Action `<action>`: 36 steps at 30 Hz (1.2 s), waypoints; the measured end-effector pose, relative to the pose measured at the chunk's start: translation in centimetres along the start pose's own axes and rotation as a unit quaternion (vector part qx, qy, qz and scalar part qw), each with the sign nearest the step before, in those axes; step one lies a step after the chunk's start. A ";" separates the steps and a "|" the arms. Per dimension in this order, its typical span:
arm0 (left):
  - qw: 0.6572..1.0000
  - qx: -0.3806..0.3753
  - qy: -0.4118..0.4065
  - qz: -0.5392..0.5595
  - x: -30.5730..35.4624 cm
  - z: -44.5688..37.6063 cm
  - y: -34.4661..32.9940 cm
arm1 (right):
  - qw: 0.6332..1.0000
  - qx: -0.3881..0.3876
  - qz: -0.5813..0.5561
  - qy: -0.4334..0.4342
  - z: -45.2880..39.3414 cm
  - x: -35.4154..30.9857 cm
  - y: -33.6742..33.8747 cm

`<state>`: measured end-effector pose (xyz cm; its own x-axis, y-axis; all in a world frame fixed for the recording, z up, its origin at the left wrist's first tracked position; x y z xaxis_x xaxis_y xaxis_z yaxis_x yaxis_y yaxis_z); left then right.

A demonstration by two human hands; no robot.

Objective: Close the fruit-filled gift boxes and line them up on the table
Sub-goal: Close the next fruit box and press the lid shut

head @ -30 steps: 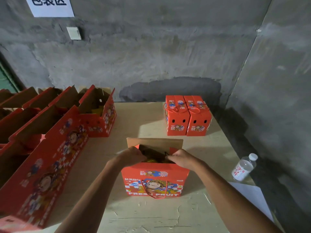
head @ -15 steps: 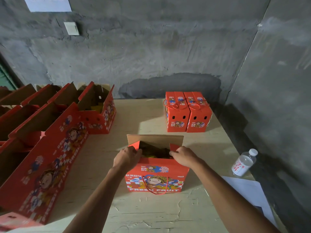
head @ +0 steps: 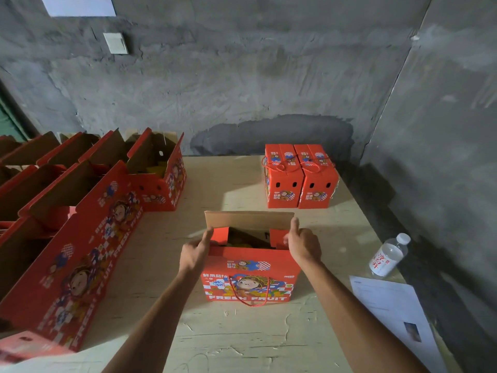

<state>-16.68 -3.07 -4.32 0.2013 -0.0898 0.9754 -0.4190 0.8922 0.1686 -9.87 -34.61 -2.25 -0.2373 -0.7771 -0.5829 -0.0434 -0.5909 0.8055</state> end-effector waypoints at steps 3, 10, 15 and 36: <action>0.996 0.018 0.023 0.079 -1.1 1.2 0.2 | 0.964 -0.012 -0.251 -0.091 0.5 1.8 -0.6; 0.990 -0.025 -0.051 0.126 -1.5 3.3 -0.8 | 0.901 -0.034 -0.427 -0.076 3.2 3.9 -3.0; 0.991 -0.021 -0.078 0.111 -1.7 3.2 -0.5 | 0.902 -0.018 -0.427 -0.062 3.4 3.9 -3.0; 0.996 0.047 -0.014 0.080 -2.9 1.8 -0.8 | 0.916 0.019 -0.383 -0.120 3.9 4.5 -4.4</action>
<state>-18.50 -4.34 -7.06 0.1018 0.0367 0.9941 -0.5248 0.8510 0.0223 -14.49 -34.63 -8.03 -0.3284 -0.0648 -0.9423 -0.3197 -0.9311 0.1755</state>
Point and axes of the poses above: each hand's wrist, its own z-axis away from the middle knuckle, its own y-axis out of the back of the hand, x = y × z, the point moved 7 cm from there along -z, towards the middle knuckle, and after that the axes turned 9 degrees about z, right-handed, at the moved point
